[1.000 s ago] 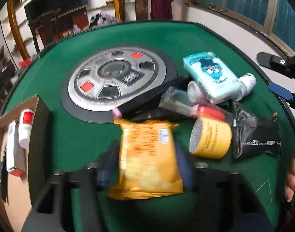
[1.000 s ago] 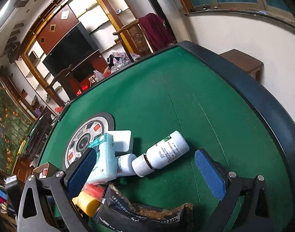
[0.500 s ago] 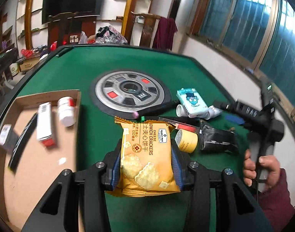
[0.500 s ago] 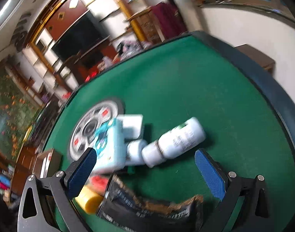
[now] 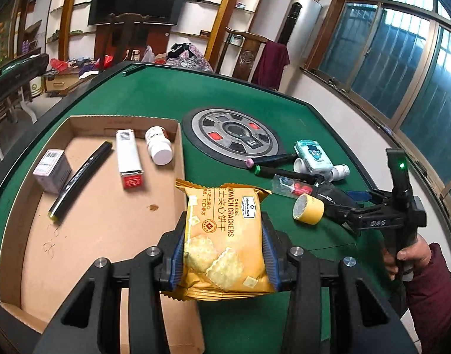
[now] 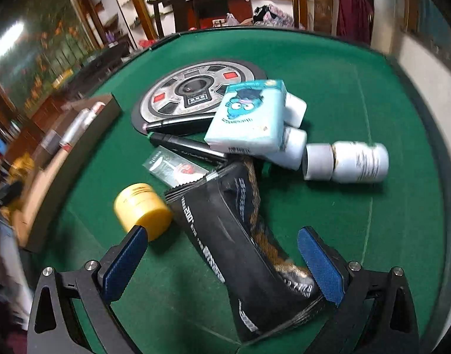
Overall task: Organize objects
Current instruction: 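Grasp the black bag with the right gripper while the left carries the cracker packet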
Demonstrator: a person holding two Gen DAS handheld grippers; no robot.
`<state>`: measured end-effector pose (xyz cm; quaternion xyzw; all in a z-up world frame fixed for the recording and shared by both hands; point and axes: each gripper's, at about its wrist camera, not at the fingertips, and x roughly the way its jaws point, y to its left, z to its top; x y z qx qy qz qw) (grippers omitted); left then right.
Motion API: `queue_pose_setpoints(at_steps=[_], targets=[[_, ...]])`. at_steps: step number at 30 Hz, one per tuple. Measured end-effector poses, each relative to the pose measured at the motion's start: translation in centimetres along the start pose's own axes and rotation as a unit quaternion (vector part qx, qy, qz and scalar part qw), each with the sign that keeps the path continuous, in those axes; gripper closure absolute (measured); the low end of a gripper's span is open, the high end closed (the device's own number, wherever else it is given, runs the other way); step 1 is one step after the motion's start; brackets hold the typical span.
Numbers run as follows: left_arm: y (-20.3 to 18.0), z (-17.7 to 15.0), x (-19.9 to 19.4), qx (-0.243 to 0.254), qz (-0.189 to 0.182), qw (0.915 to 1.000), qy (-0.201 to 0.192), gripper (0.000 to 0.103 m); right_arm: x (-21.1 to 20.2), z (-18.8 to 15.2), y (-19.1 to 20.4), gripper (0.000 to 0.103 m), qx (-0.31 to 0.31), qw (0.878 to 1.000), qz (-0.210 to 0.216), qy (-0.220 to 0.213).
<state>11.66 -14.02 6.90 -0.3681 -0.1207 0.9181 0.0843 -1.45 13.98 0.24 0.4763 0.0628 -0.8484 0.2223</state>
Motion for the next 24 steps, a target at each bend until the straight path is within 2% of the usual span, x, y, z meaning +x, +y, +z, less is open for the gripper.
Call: queue_pose_setpoints(at_steps=[3, 4, 5, 8, 13, 17, 24], targets=[[0.4, -0.2, -0.4, -0.002, 0.004, 1.0000, -0.003, 0.060, 0.3, -0.2, 1.1, 0.006, -0.025, 0.999, -0.040, 0.000], [0.6, -0.3, -0.7, -0.002, 0.006, 1.0000, -0.005, 0.060, 0.5, -0.4, 1.4, 0.018, -0.032, 0.998, -0.051, 0.003], [0.8, -0.3, -0.8, -0.003, 0.006, 1.0000, -0.006, 0.060, 0.6, -0.2, 1.5, 0.036, -0.035, 0.998, -0.058, 0.007], [1.4, -0.4, -1.5, -0.010, 0.006, 0.9999, -0.013, 0.060, 0.7, -0.4, 1.2, 0.056, -0.023, 0.997, -0.077, 0.012], [3.0, -0.5, -2.6, -0.028, 0.004, 0.9994, -0.021, 0.060, -1.6, -0.7, -0.3, 0.059, 0.038, 0.998, -0.041, -0.020], [4.7, -0.8, -3.8, -0.045, 0.019, 0.9984, -0.027, 0.060, -3.9, -0.8, -0.9, 0.059, 0.078, 0.996, -0.003, -0.041], [8.6, -1.7, -5.9, -0.084, 0.055, 0.9943, -0.036, 0.060, -6.6, 0.9, 2.9, 0.059, 0.073, 0.993, 0.062, -0.068]])
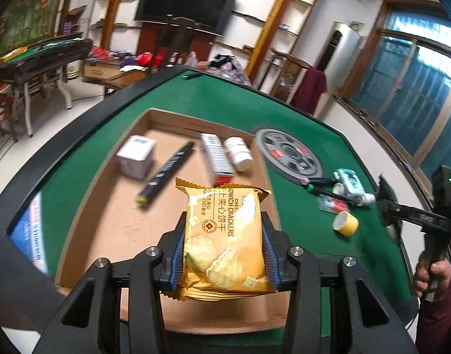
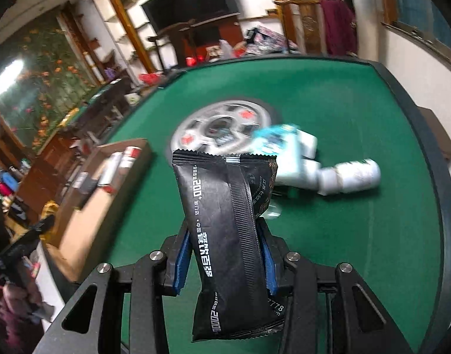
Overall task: Organize objects
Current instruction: 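Grasp the black bag with the right gripper while the left carries the cracker packet, then lower the cracker packet and black bag into the tray and open both grippers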
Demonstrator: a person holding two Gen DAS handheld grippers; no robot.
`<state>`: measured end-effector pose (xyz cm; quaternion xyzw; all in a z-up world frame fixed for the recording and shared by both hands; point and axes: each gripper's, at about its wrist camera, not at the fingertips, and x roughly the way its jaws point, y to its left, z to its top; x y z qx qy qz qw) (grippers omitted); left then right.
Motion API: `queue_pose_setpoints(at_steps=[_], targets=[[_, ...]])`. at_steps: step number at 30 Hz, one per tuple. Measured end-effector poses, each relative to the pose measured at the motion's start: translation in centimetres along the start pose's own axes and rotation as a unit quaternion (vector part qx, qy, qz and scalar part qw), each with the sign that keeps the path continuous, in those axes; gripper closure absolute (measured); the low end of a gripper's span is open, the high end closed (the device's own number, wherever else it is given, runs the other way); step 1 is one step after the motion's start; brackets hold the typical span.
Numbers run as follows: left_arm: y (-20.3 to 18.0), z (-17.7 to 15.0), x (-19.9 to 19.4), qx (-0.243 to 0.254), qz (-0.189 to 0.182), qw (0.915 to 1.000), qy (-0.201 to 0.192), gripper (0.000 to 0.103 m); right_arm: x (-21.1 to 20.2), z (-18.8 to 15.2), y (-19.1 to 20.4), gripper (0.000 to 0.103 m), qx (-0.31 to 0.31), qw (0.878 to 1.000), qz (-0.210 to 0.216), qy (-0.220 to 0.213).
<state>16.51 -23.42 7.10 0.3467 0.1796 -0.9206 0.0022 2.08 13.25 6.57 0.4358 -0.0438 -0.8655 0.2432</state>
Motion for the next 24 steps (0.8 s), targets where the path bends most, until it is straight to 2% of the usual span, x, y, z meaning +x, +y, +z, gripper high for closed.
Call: queue_pose_setpoints(at_steps=[8, 14, 17, 20, 24], targets=[[2.9, 0.0, 0.0, -0.014, 0.034, 0.9992, 0.017, 0.060, 1.8, 0.5, 7.2, 0.059, -0.025, 0.996, 0.082, 0.020], [1.6, 1.9, 2.4, 0.040, 0.049, 0.9971, 0.043, 0.060, 5.5, 1.0, 12.4, 0.058, -0.022, 0.988, 0.139, 0.057], [1.3, 3.3, 4.8, 0.059, 0.054, 0.9950, 0.060, 0.060, 8.2, 1.3, 14.7, 0.058, -0.002, 0.982, 0.169, 0.084], [1.7, 4.2, 7.2, 0.053, 0.059, 0.9934, 0.083, 0.060, 11.4, 1.6, 16.4, 0.058, 0.031, 0.974, 0.194, 0.115], [2.7, 4.7, 9.8, 0.035, 0.059, 0.9914, 0.111, 0.060, 14.5, 2.0, 17.9, 0.058, 0.060, 0.969, 0.197, 0.137]])
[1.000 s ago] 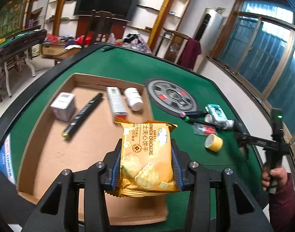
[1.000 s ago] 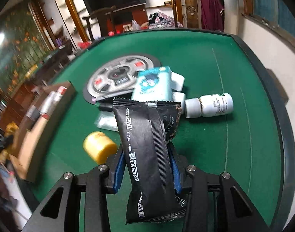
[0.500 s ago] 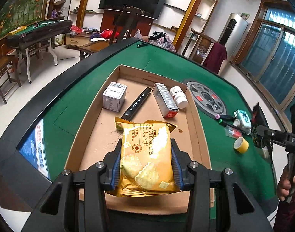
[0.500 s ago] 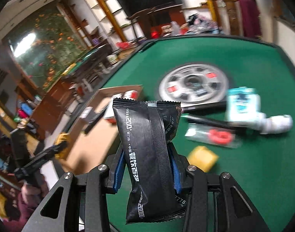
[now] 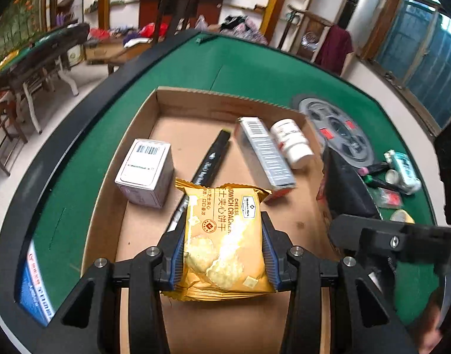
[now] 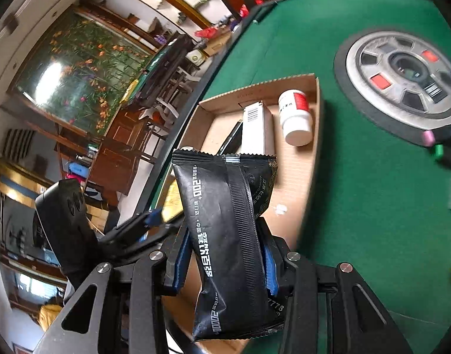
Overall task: Organize objects
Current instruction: 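Lower the cracker packet and black bag into the tray and open both grippers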
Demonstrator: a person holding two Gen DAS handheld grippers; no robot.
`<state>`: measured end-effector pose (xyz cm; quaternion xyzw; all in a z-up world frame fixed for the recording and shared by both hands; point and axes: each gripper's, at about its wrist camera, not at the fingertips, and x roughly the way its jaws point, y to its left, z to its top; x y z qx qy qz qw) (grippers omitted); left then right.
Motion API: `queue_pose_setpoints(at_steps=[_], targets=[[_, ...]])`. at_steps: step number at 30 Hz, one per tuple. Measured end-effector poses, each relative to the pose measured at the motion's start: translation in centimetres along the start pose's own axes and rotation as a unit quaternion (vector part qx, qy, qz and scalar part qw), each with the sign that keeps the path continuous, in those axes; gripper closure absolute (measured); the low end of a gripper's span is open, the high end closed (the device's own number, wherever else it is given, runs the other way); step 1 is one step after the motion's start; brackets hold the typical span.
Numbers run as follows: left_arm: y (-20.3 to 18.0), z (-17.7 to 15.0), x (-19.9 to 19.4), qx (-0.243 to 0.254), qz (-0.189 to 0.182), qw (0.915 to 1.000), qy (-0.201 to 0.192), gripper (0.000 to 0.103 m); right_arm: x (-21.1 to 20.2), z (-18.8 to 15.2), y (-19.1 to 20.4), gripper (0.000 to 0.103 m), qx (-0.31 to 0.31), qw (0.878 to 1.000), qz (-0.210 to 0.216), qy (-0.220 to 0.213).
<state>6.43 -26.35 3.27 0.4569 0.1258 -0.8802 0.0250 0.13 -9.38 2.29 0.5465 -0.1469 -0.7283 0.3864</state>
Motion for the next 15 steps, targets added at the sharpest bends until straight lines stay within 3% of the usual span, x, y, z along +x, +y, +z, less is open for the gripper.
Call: queue_pose_setpoints(at_steps=[9, 12, 15], targets=[[1.1, 0.1, 0.6, -0.033, -0.017, 0.9993, 0.008, 0.058, 3.1, 0.9, 0.2, 0.056, 0.013, 0.999, -0.040, 0.005], [1.8, -0.1, -0.2, -0.044, -0.016, 0.9989, -0.007, 0.046, 3.4, 1.0, 0.5, 0.056, 0.007, 0.999, -0.052, 0.005], [2.7, -0.5, -1.5, -0.062, -0.028, 0.9975, -0.019, 0.040, 3.5, 1.1, 0.6, 0.056, 0.007, 0.998, -0.057, 0.003]])
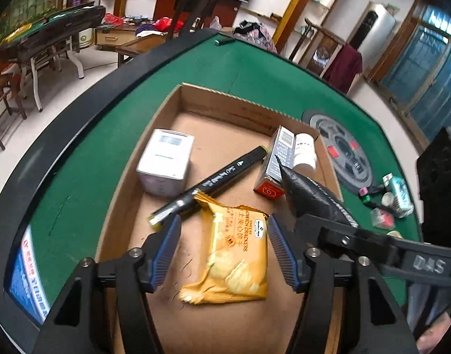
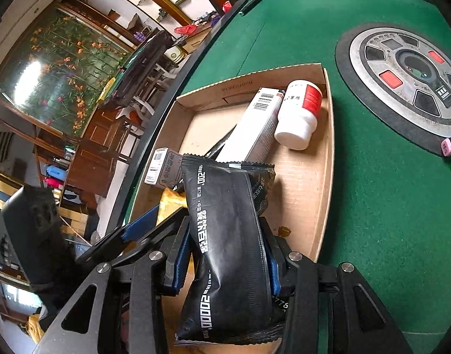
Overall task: Organize objects
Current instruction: 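Lower the cracker packet and black bag into the tray and open both grippers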
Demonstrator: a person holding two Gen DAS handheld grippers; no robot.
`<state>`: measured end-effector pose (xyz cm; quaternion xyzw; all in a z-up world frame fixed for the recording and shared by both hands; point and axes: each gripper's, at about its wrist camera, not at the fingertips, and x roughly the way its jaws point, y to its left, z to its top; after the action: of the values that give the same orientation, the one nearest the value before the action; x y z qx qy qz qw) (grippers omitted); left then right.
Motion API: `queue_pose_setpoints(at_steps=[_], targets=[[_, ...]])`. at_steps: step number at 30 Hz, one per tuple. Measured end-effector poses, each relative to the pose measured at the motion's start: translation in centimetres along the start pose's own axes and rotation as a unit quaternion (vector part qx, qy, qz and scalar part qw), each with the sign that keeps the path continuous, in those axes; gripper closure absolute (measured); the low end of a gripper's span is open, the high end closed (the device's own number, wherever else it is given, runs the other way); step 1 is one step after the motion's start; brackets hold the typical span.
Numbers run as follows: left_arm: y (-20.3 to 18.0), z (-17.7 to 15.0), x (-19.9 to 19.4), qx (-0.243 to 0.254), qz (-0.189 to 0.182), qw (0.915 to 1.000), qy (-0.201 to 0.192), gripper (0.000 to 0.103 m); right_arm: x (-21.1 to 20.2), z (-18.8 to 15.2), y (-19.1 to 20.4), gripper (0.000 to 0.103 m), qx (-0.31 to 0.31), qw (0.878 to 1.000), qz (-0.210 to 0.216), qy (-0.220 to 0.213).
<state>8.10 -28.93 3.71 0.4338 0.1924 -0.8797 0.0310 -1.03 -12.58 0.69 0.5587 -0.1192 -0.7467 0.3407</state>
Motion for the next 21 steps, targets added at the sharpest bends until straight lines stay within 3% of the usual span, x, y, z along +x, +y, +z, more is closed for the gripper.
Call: queue_pose_setpoints(at_steps=[6, 10, 15, 21], targets=[[2.6, -1.1, -4.0, -0.042, 0.002, 0.9981, -0.046, 0.029, -0.1, -0.3, 0.3, 0.053, -0.003, 1.000, -0.005, 0.002], [4.8, -1.5, -6.0, -0.076, 0.008, 0.9951, -0.062, 0.026, 0.1, -0.9, 1.1, 0.032, -0.011, 1.000, -0.009, 0.000], [5.8, -1.7, -7.6, -0.102, 0.020, 0.9918, -0.074, 0.021, -1.7, -1.4, 2.2, 0.023, -0.038, 0.999, -0.027, -0.029], [4.1, -2.2, -8.5, -0.101, 0.004, 0.9918, -0.078, 0.020, -6.5, -2.8, 2.4, 0.009, -0.074, 0.992, -0.053, -0.089]])
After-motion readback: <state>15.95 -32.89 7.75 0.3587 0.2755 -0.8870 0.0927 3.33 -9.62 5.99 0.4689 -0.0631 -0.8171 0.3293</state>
